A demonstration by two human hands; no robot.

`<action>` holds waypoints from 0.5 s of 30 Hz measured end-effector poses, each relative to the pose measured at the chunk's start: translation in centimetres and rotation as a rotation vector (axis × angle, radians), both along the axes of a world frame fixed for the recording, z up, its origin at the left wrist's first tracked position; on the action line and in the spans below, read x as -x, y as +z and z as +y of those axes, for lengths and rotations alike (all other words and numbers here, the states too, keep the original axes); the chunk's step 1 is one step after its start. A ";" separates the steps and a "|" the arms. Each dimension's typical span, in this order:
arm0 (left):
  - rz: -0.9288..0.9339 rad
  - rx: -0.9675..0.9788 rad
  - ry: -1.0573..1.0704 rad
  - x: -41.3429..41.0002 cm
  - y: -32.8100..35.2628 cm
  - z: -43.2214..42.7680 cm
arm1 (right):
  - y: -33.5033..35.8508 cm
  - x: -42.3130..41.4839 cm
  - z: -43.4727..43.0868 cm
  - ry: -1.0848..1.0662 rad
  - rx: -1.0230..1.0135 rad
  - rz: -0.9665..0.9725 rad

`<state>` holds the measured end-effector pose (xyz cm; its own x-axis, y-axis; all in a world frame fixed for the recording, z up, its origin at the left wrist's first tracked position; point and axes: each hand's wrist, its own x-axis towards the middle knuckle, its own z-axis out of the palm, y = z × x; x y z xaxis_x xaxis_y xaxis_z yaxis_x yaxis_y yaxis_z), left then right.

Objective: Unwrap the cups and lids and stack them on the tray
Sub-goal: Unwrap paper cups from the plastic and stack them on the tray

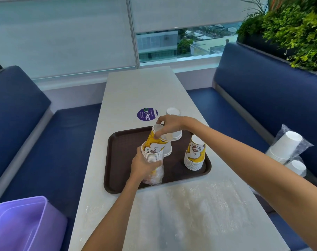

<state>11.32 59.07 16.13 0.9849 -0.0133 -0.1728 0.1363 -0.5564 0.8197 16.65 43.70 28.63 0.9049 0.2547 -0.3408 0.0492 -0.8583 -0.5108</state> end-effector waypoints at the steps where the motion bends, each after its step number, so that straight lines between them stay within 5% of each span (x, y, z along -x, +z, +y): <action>1: 0.001 0.004 0.011 0.1 0.0 0.1 | 0.2 0.0 0.0 0.006 0.013 -0.008; 15: 0.032 0.051 0.110 0.0 0.2 0.6 | -1.0 1.2 0.2 0.091 0.076 0.168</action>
